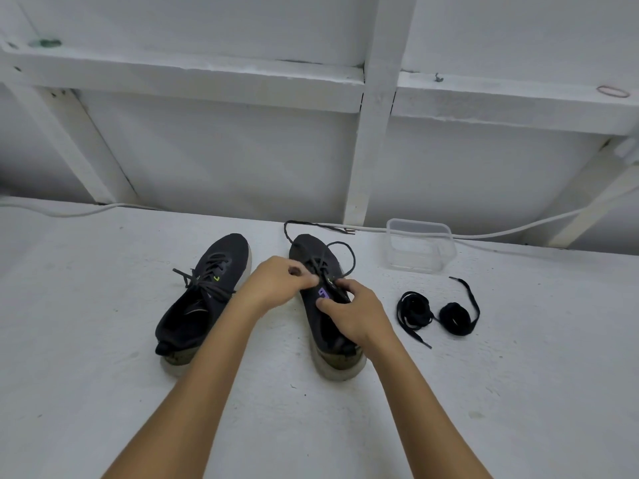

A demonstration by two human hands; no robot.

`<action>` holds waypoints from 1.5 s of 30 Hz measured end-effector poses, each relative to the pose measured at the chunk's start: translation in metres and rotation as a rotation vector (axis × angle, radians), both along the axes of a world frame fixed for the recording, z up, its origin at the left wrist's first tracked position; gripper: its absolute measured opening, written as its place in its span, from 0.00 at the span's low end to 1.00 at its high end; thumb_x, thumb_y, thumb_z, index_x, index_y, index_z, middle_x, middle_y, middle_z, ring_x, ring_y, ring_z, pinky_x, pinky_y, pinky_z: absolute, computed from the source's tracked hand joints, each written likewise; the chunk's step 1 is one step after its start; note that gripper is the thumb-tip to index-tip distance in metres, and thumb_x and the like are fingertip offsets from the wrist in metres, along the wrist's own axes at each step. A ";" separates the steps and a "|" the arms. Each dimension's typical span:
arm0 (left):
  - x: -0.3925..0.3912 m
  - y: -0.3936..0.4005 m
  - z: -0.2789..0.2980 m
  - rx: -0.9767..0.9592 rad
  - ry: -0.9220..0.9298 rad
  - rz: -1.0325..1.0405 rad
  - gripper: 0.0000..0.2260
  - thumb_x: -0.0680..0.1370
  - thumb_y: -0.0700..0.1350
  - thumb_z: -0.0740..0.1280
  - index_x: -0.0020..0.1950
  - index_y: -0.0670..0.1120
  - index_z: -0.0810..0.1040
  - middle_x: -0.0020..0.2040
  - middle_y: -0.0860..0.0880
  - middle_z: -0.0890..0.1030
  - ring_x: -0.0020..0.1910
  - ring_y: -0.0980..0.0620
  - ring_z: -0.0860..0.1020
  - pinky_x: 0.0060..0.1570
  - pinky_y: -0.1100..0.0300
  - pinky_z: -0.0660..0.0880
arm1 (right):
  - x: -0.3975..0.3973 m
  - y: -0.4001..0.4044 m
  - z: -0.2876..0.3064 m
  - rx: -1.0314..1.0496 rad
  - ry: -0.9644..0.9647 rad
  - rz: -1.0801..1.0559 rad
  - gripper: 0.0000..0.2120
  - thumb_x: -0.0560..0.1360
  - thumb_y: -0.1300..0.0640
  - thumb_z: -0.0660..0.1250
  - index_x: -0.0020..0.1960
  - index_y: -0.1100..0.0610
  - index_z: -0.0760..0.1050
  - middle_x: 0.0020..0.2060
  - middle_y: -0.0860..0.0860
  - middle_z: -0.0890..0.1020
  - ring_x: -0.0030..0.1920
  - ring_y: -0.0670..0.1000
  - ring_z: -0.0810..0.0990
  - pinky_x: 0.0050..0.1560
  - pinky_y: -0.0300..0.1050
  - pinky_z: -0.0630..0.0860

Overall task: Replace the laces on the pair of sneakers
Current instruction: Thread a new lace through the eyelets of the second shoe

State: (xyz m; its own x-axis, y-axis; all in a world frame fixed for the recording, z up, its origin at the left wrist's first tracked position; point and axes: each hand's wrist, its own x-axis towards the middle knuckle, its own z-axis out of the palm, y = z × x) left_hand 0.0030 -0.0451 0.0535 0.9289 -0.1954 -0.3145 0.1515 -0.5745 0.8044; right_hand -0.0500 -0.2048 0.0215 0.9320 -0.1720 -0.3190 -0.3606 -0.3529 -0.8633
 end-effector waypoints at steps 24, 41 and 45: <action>0.006 0.011 0.010 -0.808 0.239 0.103 0.08 0.82 0.42 0.65 0.43 0.45 0.76 0.30 0.54 0.64 0.27 0.58 0.62 0.28 0.66 0.64 | 0.003 0.001 -0.003 0.013 0.029 -0.025 0.25 0.74 0.51 0.74 0.70 0.48 0.74 0.55 0.45 0.78 0.56 0.50 0.81 0.51 0.42 0.77; 0.012 0.001 0.017 -0.663 0.099 0.075 0.04 0.81 0.44 0.68 0.50 0.43 0.77 0.30 0.54 0.64 0.28 0.56 0.62 0.29 0.66 0.64 | 0.029 -0.006 0.028 -0.163 -0.161 0.178 0.17 0.79 0.46 0.68 0.66 0.47 0.79 0.55 0.39 0.80 0.56 0.42 0.76 0.61 0.41 0.72; 0.020 0.003 0.016 -0.698 0.081 0.199 0.03 0.80 0.45 0.69 0.49 0.47 0.79 0.33 0.54 0.69 0.30 0.57 0.66 0.33 0.65 0.66 | 0.045 -0.012 0.038 -0.072 -0.166 0.174 0.10 0.81 0.49 0.65 0.49 0.52 0.82 0.42 0.45 0.84 0.43 0.45 0.80 0.51 0.45 0.77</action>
